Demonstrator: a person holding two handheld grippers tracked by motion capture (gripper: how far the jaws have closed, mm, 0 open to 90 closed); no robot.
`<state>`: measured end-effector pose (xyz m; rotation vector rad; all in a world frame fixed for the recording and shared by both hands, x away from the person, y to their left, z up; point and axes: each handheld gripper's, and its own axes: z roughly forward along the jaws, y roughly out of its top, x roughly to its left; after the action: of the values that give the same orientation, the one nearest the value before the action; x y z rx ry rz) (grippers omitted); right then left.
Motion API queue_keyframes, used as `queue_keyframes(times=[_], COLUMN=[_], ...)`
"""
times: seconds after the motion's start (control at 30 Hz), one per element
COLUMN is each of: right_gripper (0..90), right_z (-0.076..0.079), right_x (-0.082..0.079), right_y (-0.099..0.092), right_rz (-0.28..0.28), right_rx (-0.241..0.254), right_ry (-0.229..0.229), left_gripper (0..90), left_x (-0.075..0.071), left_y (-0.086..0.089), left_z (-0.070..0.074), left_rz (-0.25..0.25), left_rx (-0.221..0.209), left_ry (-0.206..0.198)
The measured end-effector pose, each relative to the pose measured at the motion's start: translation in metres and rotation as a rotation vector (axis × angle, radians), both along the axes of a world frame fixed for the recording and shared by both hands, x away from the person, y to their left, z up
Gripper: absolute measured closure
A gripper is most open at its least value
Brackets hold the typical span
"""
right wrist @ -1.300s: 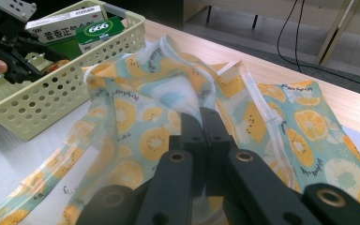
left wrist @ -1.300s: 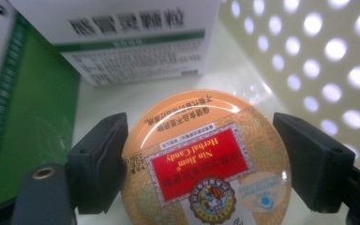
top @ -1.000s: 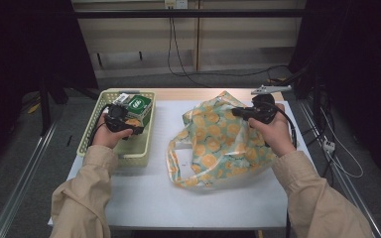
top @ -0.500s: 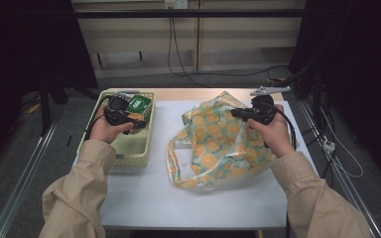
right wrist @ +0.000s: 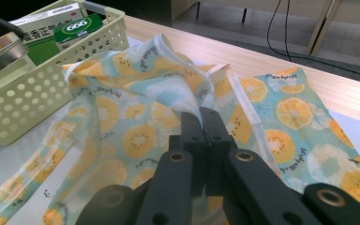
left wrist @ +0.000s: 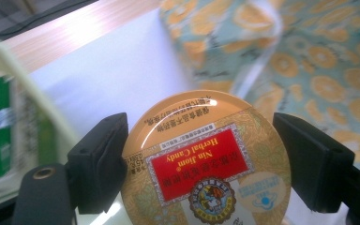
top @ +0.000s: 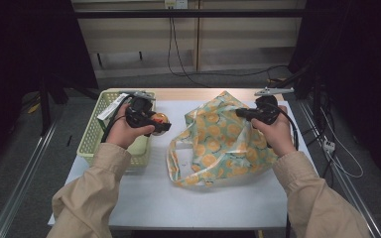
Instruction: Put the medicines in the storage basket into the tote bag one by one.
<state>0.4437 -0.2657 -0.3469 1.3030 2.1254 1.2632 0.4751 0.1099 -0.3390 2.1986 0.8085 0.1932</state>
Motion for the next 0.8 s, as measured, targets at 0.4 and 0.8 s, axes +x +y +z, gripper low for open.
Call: queue_keyframes(times=[0.4, 0.8], right_gripper=[90.0, 90.0], right_z=[-0.026, -0.028], right_x=[0.009, 0.01], right_y=[-0.017, -0.032], right_rz=[-0.056, -0.097], right_rx=[0.014, 0.033], right_ry=[0.031, 0.033], left_gripper=[21.1, 21.1], left_x=[-0.006, -0.007], left_y=[-0.045, -0.087], left_z=[0.001, -0.006], left_rz=[-0.073, -0.121], left_rx=[-0.039, -0.058], left_ry=[-0.003, 0.001])
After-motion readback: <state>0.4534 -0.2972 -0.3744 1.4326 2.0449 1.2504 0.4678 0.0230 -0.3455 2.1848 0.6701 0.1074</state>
